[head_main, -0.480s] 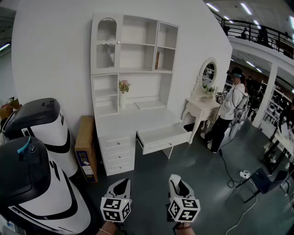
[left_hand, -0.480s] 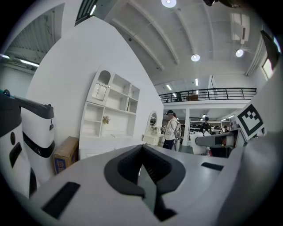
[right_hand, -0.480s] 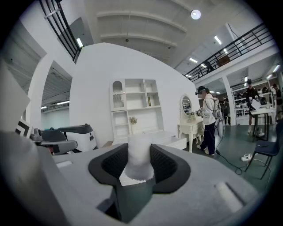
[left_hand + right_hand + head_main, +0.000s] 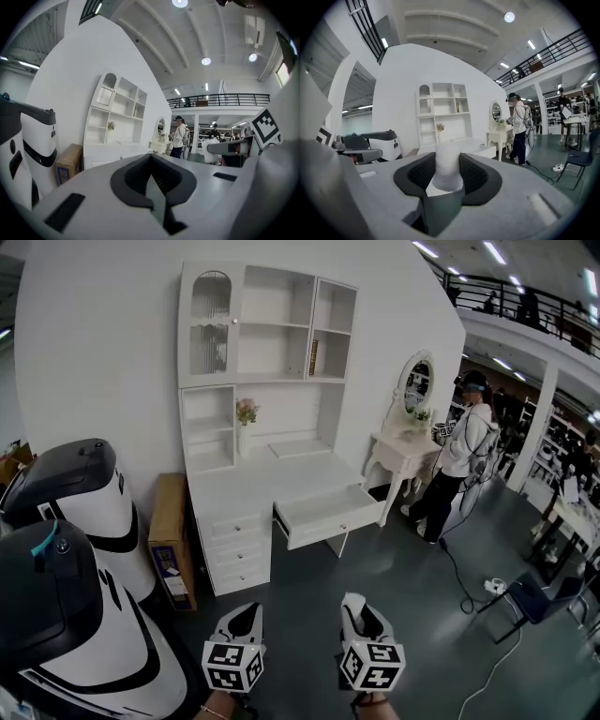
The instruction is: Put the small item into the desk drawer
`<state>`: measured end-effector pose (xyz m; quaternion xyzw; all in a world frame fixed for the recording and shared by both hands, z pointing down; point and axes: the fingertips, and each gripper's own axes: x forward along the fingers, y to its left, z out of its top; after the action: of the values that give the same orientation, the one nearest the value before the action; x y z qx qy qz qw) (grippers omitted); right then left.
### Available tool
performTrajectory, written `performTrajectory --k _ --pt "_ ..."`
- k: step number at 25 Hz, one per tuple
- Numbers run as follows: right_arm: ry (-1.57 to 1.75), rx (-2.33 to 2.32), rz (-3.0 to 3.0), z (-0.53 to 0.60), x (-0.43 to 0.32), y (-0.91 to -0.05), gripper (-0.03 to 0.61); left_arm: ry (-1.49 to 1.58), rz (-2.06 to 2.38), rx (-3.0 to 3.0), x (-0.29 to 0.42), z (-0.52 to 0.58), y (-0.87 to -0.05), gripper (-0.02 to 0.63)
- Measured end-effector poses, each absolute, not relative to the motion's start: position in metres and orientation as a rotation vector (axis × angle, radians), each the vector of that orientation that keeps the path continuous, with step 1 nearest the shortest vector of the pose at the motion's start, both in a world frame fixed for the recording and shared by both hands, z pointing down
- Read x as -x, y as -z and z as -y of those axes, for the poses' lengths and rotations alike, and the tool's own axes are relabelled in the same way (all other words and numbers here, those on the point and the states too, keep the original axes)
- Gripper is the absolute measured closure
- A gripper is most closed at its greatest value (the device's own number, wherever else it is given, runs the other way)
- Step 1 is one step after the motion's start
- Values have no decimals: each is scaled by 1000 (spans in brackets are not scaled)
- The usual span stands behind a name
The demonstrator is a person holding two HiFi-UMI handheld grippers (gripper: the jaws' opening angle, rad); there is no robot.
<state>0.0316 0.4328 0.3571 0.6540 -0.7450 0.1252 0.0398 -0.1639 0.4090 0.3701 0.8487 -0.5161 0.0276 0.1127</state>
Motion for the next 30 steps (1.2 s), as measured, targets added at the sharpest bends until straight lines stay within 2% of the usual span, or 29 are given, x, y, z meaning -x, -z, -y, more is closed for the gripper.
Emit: performTrajectory --k 13,30 --pt "-479 -2067 2184 -410 -45 -384 417 -123 1437 -2504 156 -372 -394 620" --pt "-423 -1943 2291 -183 -115 -372 417 -74 1555 -2448 83 -155 -380 620"
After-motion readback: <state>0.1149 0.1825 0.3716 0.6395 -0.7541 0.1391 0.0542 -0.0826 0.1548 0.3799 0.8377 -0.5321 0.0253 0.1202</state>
